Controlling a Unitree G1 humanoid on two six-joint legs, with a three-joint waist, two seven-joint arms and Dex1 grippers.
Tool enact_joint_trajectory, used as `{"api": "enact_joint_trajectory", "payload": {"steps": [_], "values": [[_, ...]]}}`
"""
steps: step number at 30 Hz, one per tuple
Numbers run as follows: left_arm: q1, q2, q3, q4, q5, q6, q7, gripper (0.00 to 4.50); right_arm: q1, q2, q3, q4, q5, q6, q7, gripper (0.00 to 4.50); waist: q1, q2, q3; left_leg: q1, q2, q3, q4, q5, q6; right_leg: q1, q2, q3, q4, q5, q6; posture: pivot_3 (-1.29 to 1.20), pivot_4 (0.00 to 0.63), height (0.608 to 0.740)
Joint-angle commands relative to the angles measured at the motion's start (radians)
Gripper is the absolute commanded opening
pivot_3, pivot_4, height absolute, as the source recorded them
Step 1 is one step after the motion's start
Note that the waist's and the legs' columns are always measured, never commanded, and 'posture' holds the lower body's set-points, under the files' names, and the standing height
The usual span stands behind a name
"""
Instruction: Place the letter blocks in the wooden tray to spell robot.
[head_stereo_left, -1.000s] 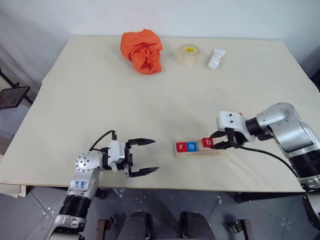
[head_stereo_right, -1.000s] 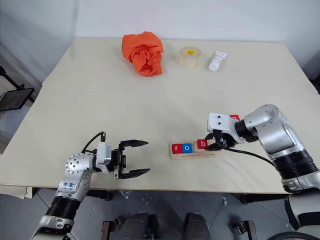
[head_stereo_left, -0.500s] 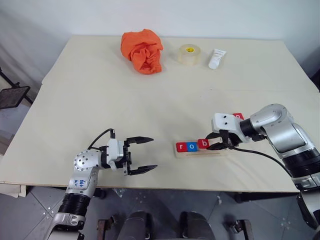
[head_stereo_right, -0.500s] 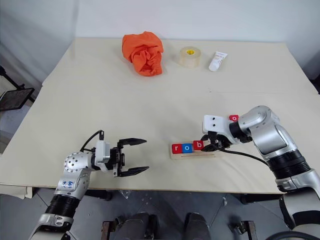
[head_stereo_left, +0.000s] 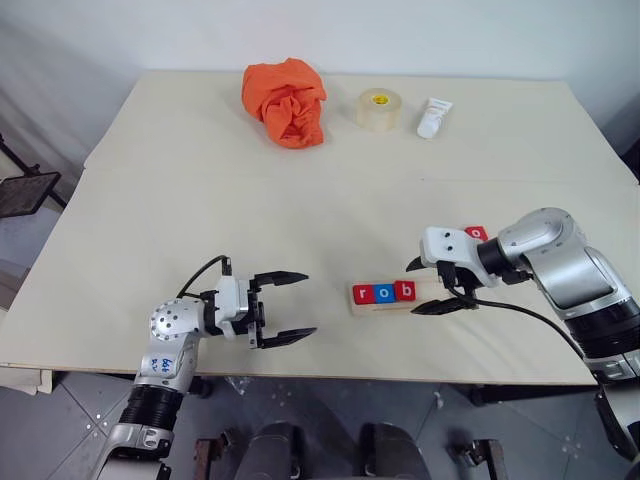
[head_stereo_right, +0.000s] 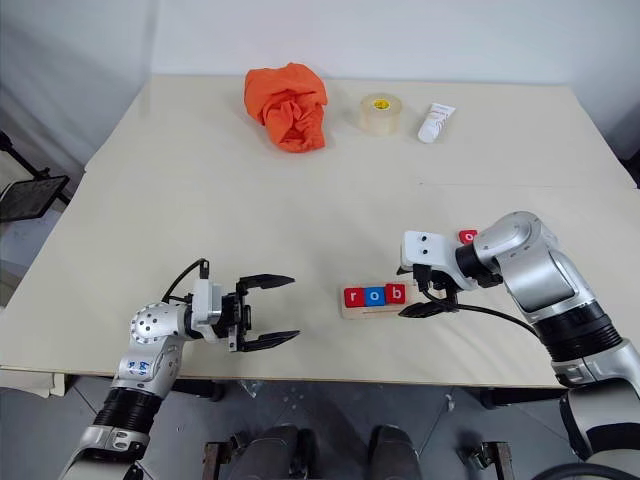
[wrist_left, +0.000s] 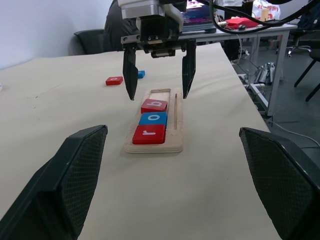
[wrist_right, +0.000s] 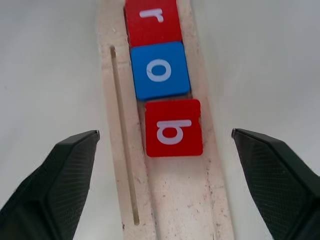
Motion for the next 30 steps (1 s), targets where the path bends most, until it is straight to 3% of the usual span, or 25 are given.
{"api": "enact_joint_trajectory", "payload": {"steps": [1, 3, 6, 17, 30], "values": [[-0.01, -0.009, -0.004, -0.007, 0.0, -0.017, 0.002, 4.5, 0.011, -0.026, -0.047, -0.041, 0.028, 0.007, 0.002, 4.49, 0.0, 0.0, 0.0, 0.0, 0.0, 0.0, 0.0, 0.0, 0.0, 0.0, 0.0, 0.0, 0.0, 0.0, 0.0, 0.0, 0.15, 0.74], [-0.014, -0.014, -0.006, -0.003, 0.002, -0.019, 0.001, 4.5, 0.021, -0.01, -0.077, -0.04, 0.038, 0.004, -0.038, 4.49, 0.0, 0.0, 0.0, 0.0, 0.0, 0.0, 0.0, 0.0, 0.0, 0.0, 0.0, 0.0, 0.0, 0.0, 0.0, 0.0, 0.15, 0.74], [-0.014, -0.019, -0.008, -0.004, 0.004, -0.019, 0.0, 4.5, 0.029, -0.01, -0.099, -0.037, 0.064, -0.005, -0.038, 3.92, -0.001, 0.0, 0.0, 0.0, 0.0, 0.0, 0.0, 0.0, 0.0, 0.0, 0.0, 0.0, 0.0, 0.0, 0.0, 0.0, 0.15, 0.74], [0.002, -0.017, -0.008, -0.025, 0.002, -0.012, 0.01, 4.5, -0.019, 0.027, -0.063, 0.124, 0.015, -0.093, -0.075, 0.09, -0.001, 0.0, 0.0, 0.0, 0.0, 0.0, 0.0, 0.0, 0.0, 0.0, 0.0, 0.0, 0.0, 0.0, 0.0, 0.0, 0.15, 0.74], [0.024, -0.004, -0.004, -0.052, 0.001, -0.004, 0.03, 4.5, -0.024, 0.076, -0.054, 0.154, -0.002, -0.124, -0.081, 0.04, -0.001, 0.0, 0.0, 0.0, 0.0, 0.0, 0.0, 0.0, 0.0, 0.0, 0.0, -0.001, 0.0, 0.0, 0.0, 0.0, 0.15, 0.74]]}}
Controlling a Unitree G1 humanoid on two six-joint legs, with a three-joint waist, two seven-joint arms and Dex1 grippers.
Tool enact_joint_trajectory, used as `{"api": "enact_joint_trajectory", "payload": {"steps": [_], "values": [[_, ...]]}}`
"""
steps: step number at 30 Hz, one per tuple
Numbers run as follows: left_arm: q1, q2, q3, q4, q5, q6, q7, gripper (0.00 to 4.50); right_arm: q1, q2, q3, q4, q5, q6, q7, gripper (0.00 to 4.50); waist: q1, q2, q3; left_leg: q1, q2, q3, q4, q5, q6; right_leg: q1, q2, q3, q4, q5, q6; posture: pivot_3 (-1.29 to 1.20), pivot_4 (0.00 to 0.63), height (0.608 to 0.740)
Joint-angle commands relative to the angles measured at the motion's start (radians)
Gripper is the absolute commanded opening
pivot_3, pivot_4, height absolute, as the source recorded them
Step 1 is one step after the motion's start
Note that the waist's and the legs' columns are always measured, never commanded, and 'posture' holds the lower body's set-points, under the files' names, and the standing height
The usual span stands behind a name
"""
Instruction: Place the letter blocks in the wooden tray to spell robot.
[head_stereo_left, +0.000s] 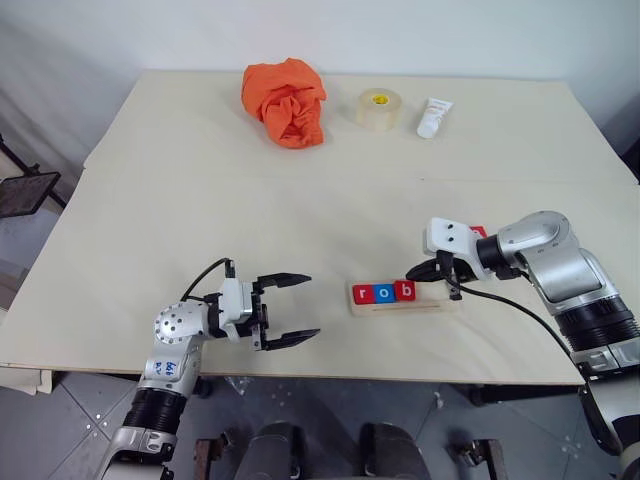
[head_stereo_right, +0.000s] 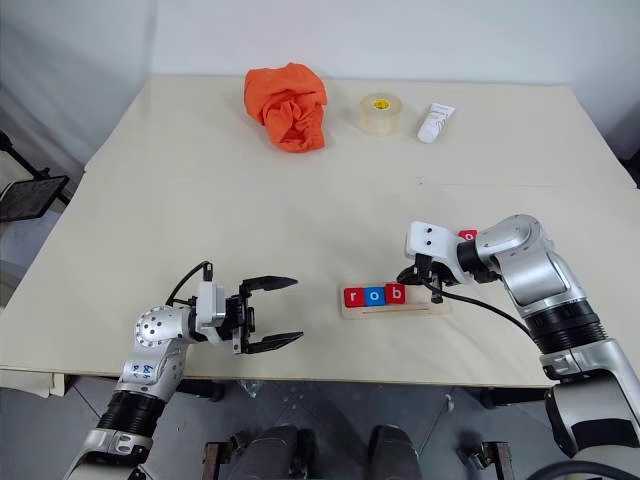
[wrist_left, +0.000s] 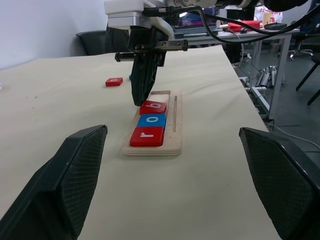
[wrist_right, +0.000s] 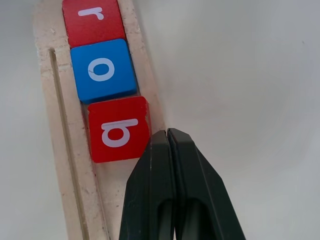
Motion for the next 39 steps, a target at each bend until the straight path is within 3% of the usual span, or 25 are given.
{"api": "enact_joint_trajectory", "payload": {"steps": [1, 17, 24, 28, 37, 39], "values": [[0.005, 0.008, 0.006, -0.036, -0.004, -0.003, 0.009, 4.5, -0.01, 0.0, -0.021, -0.041, 0.008, 0.007, -0.009, 0.04, 0.0, 0.0, 0.0, 0.0, 0.0, 0.0, 0.0, 0.0, 0.0, 0.0, 0.0, 0.0, 0.0, 0.0, 0.0, 0.0, 0.15, 0.74], [-0.044, -0.017, -0.005, 0.021, 0.008, -0.018, 0.0, 4.5, 0.042, -0.016, -0.064, -0.108, 0.03, 0.04, -0.036, 0.04, 0.0, 0.0, 0.0, 0.0, 0.0, 0.0, 0.0, 0.0, 0.0, 0.0, 0.0, 0.0, 0.0, 0.0, 0.0, 0.0, 0.15, 0.74], [-0.05, -0.018, -0.003, 0.035, 0.009, -0.027, -0.007, 4.5, 0.112, -0.055, -0.221, -0.193, 0.176, 0.089, -0.03, 0.04, 0.006, 0.0, 0.0, 0.0, 0.0, -0.001, 0.0, 0.0, 0.0, 0.0, 0.0, 0.0, 0.0, 0.0, 0.0, 0.0, 0.15, 0.74], [-0.043, -0.013, -0.001, 0.037, 0.005, -0.031, -0.012, 4.5, 0.256, -0.097, -0.354, -0.227, 0.256, 0.082, -0.042, 1.18, 0.022, -0.001, 0.0, 0.0, -0.002, -0.003, 0.0, 0.0, 0.0, 0.001, -0.001, -0.001, 0.001, 0.0, 0.0, 0.0, 0.15, 0.74], [-0.045, -0.005, 0.006, 0.054, 0.0, -0.03, -0.021, 4.5, 0.472, -0.132, -0.625, -0.152, 0.309, 0.002, -0.152, 4.32, 0.025, -0.001, 0.0, 0.0, -0.002, -0.001, 0.0, 0.0, 0.001, 0.001, -0.001, -0.001, 0.0, 0.0, 0.0, 0.0, 0.15, 0.74], [-0.047, -0.004, 0.007, 0.058, -0.002, -0.027, -0.025, 4.5, 0.524, -0.143, -0.694, -0.112, 0.306, -0.021, -0.18, 4.46, 0.028, -0.001, 0.0, 0.0, -0.002, -0.001, 0.0, 0.0, 0.001, 0.001, -0.001, -0.001, 0.0, 0.0, 0.0, 0.0, 0.15, 0.74]]}}
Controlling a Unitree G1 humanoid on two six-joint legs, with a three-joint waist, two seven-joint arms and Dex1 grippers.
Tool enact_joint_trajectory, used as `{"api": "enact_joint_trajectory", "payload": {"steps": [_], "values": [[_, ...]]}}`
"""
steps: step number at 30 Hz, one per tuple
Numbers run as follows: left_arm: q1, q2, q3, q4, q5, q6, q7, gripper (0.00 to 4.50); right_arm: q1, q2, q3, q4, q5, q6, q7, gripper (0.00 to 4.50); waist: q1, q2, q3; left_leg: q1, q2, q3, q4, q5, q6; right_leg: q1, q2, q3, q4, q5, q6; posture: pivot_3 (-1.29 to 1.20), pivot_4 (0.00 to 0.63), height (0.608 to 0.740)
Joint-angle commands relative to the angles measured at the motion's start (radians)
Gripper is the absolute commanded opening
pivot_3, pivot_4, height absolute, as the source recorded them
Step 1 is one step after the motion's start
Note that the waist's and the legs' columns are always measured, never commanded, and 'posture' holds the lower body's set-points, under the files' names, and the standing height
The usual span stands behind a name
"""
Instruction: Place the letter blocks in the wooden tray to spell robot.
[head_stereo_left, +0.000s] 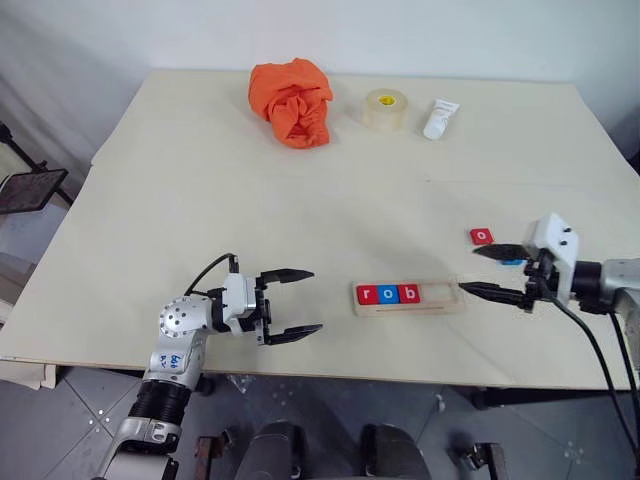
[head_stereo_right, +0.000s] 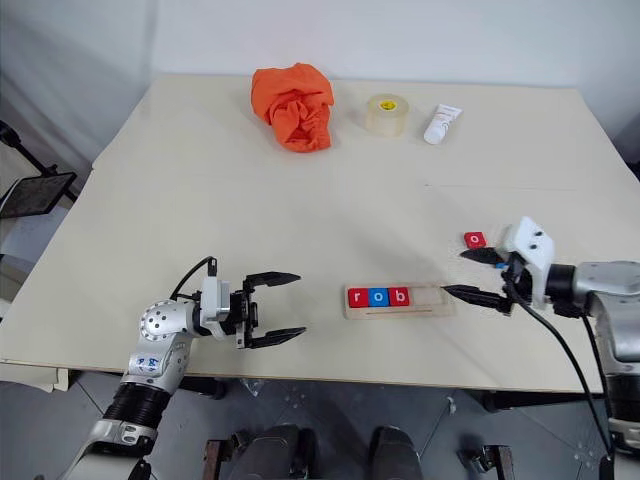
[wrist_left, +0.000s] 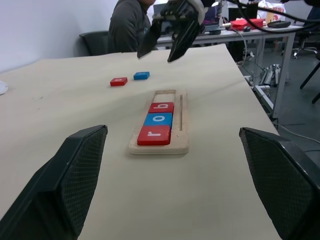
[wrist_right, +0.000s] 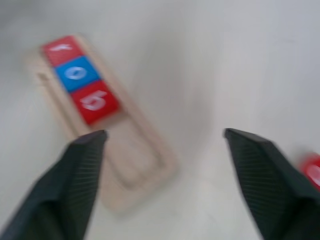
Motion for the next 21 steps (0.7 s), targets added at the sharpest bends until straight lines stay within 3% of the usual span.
{"api": "enact_joint_trajectory", "payload": {"steps": [1, 8, 21], "values": [[0.001, 0.009, 0.012, 0.003, -0.012, -0.008, -0.011, 4.5, 0.071, -0.036, -0.142, 0.061, 0.01, -0.064, -0.052, 4.46, 0.004, 0.0, 0.0, 0.0, -0.001, 0.0, 0.0, 0.0, 0.0, 0.0, 0.0, 0.0, 0.0, 0.0, 0.0, 0.0, 0.15, 0.74], [-0.007, 0.011, 0.014, 0.023, -0.012, -0.009, -0.021, 4.5, 0.18, -0.04, -0.261, 0.117, 0.048, -0.06, -0.098, 4.46, -0.001, 0.0, 0.0, 0.0, -0.001, 0.001, 0.0, 0.0, 0.001, 0.001, -0.001, 0.0, -0.001, 0.0, 0.0, 0.0, 0.15, 0.74], [-0.007, 0.019, 0.021, 0.021, -0.014, -0.005, -0.03, 4.5, 0.217, -0.03, -0.286, 0.095, 0.112, -0.023, -0.114, 4.46, 0.001, 0.0, 0.0, 0.001, -0.001, 0.002, 0.0, 0.001, 0.001, 0.001, -0.001, 0.001, -0.001, 0.0, 0.0, 0.0, 0.15, 0.74]]}}
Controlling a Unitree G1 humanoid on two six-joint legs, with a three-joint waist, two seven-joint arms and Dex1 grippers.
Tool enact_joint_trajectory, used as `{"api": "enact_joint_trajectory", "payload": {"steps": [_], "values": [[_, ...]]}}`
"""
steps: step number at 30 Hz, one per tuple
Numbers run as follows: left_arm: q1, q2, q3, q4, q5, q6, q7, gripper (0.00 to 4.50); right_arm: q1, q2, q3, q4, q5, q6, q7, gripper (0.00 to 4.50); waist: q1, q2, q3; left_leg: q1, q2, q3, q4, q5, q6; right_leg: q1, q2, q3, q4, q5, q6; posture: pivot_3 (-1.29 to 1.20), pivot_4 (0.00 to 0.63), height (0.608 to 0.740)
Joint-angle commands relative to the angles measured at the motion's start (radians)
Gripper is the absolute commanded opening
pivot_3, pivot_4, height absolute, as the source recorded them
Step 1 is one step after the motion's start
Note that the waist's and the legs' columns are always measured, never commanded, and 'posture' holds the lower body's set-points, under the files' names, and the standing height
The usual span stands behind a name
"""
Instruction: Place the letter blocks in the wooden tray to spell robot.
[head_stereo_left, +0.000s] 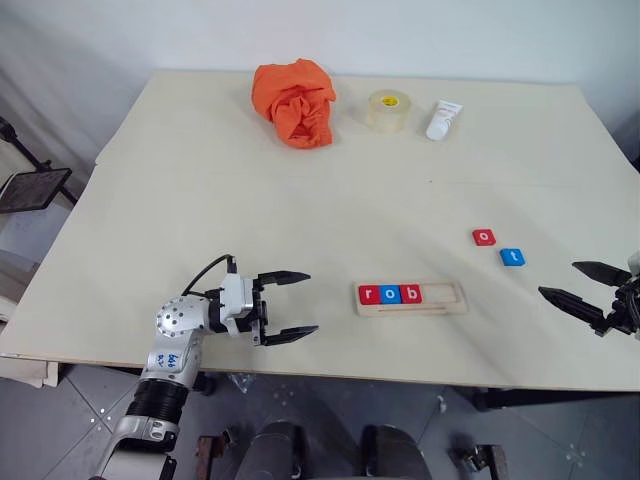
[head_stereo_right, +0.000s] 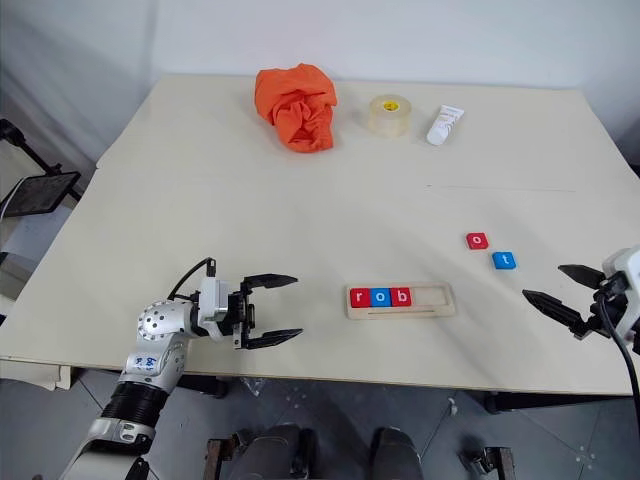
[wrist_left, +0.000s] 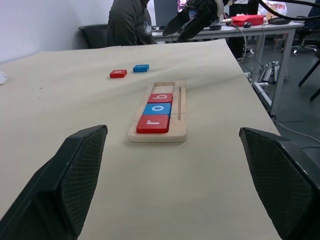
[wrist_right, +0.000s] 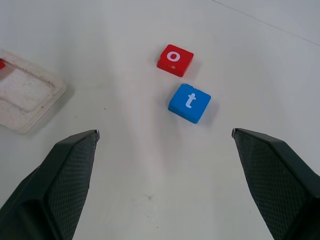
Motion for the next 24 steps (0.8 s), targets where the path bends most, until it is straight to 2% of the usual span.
{"api": "enact_joint_trajectory", "payload": {"steps": [1, 15, 19, 24], "values": [[-0.004, 0.009, 0.013, -0.013, -0.013, -0.006, -0.005, 4.5, 0.01, -0.015, -0.025, -0.027, 0.024, 0.001, -0.007, 4.46, 0.0, 0.0, 0.0, 0.0, 0.0, 0.0, 0.0, 0.0, 0.0, 0.0, 0.0, 0.0, 0.0, 0.0, 0.0, 0.0, 0.15, 0.74], [-0.012, 0.006, 0.015, -0.007, -0.012, -0.006, -0.004, 4.5, -0.048, -0.02, 0.025, -0.069, 0.038, 0.071, -0.04, 4.46, -0.001, 0.0, 0.0, 0.0, 0.0, 0.0, 0.0, 0.0, 0.0, 0.0, 0.0, 0.0, 0.0, 0.0, 0.0, 0.0, 0.15, 0.74], [-0.013, 0.0, 0.014, -0.01, -0.011, -0.006, -0.001, 4.5, -0.23, 0.003, 0.156, 0.003, -0.007, 0.152, -0.122, 4.46, -0.011, 0.0, 0.0, 0.0, 0.0, 0.0, 0.0, 0.0, 0.0, 0.0, 0.0, 0.0, 0.0, 0.0, 0.0, 0.0, 0.15, 0.74], [-0.009, -0.006, 0.014, -0.019, -0.008, -0.008, 0.007, 4.5, -0.447, 0.039, 0.31, 0.183, -0.094, 0.139, -0.163, 4.46, -0.017, 0.0, 0.0, 0.0, 0.001, -0.001, 0.0, 0.001, -0.001, 0.0, 0.0, -0.001, 0.0, 0.0, 0.0, 0.0, 0.15, 0.74]]}}
